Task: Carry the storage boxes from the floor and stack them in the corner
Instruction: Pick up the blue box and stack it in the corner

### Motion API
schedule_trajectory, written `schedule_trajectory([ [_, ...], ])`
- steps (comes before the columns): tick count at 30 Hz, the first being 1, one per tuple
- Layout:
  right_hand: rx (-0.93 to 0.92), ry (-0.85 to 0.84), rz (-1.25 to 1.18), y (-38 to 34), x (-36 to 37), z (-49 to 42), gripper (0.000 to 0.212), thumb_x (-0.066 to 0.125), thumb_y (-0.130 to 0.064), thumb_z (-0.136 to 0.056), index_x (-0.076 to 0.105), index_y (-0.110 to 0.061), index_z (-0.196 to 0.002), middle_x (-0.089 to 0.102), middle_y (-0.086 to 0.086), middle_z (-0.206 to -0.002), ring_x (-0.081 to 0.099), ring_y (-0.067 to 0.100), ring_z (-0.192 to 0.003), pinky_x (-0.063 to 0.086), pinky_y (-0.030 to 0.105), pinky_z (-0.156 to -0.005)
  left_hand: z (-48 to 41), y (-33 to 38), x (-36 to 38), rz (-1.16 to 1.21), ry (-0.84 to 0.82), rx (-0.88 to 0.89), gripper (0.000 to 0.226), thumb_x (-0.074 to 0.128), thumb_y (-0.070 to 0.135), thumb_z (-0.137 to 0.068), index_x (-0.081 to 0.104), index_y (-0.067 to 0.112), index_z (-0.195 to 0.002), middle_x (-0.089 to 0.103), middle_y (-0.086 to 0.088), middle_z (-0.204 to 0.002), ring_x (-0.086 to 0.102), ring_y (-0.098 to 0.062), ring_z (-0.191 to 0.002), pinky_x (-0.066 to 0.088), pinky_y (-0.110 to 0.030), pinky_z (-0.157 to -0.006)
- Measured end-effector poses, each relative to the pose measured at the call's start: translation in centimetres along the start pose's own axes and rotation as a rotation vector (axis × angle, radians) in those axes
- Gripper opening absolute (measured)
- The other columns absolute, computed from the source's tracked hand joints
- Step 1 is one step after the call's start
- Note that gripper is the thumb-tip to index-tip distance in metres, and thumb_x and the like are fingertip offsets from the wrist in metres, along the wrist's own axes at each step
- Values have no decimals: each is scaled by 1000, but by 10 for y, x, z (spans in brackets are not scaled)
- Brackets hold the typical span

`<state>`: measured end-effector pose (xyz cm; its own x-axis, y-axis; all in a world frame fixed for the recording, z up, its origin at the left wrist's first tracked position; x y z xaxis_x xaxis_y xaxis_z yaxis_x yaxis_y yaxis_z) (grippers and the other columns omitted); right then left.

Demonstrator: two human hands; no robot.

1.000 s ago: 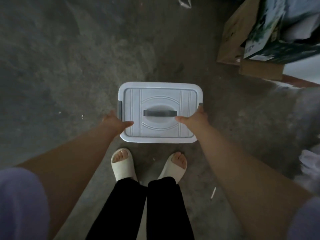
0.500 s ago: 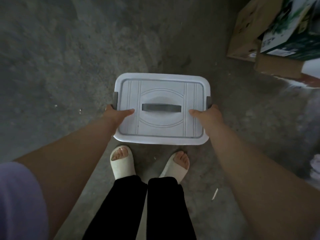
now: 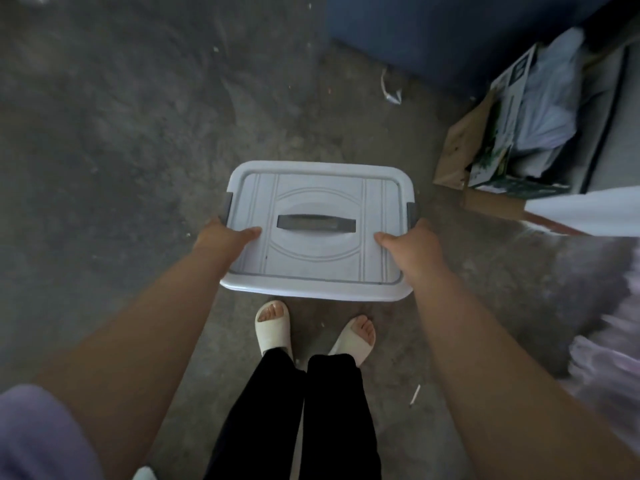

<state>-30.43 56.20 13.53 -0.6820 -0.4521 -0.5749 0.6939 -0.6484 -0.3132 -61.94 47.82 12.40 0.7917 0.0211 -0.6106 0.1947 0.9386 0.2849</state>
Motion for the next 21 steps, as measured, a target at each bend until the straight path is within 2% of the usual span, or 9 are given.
schedule_trajectory([
  [4,-78,38,20,-50,-41,66,76,70,-37,-80,34,-4,-138,47,17,-139,48,35,-125,42,46,-103,50,32,-74,11,23,78,79,76,44,-72,44,6,-133,55,-16,-133,54,-36,-118,45,-44,-97],
  [7,-134,66,0,-87,-67,120,71,69,-33,-81,35,-6,-137,49,16,-137,49,35,-123,44,42,-101,88,48,-130,26,54,132,77,76,43,-73,43,5,-132,54,-17,-132,53,-37,-118,45,-43,-96],
  [11,-220,71,-54,-132,-92,180,60,69,-30,-80,42,-9,-129,54,13,-130,54,33,-116,45,36,-90,130,62,-199,41,64,174,74,74,43,-74,43,8,-131,54,-15,-131,53,-37,-116,43,-41,-89],
  [14,-287,81,-72,-169,-110,226,70,70,-34,-78,38,-10,-136,51,12,-137,52,34,-121,44,41,-94,161,66,-255,67,77,232,72,73,44,-74,45,9,-130,57,-14,-128,55,-36,-113,45,-45,-93],
  [17,-364,87,-107,-202,-126,269,74,71,-36,-78,38,-12,-139,49,10,-139,50,33,-122,44,47,-100,189,70,-307,103,109,294,70,72,46,-74,47,11,-129,59,-12,-126,56,-33,-107,45,-41,-87],
  [19,-429,96,-126,-223,-136,297,71,71,-37,-77,42,-13,-137,52,9,-136,52,32,-120,45,50,-99,208,71,-340,136,131,331,70,72,47,-75,47,13,-130,59,-11,-126,57,-32,-105,46,-42,-88],
  [21,-498,102,-157,-240,-145,318,61,71,-36,-77,48,-15,-129,57,5,-126,55,29,-111,48,46,-94,223,70,-366,167,147,363,69,70,48,-76,46,15,-132,58,-10,-127,56,-28,-100,46,-41,-85],
])
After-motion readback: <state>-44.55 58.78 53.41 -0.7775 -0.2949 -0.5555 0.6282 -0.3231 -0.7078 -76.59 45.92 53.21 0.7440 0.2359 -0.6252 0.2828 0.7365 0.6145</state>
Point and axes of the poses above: each hand's wrist, its own z-axis away from the middle knuckle, its own x-axis out of the palm, y = z × x, the point moved 4 cm from there along -z, towards the middle knuckle
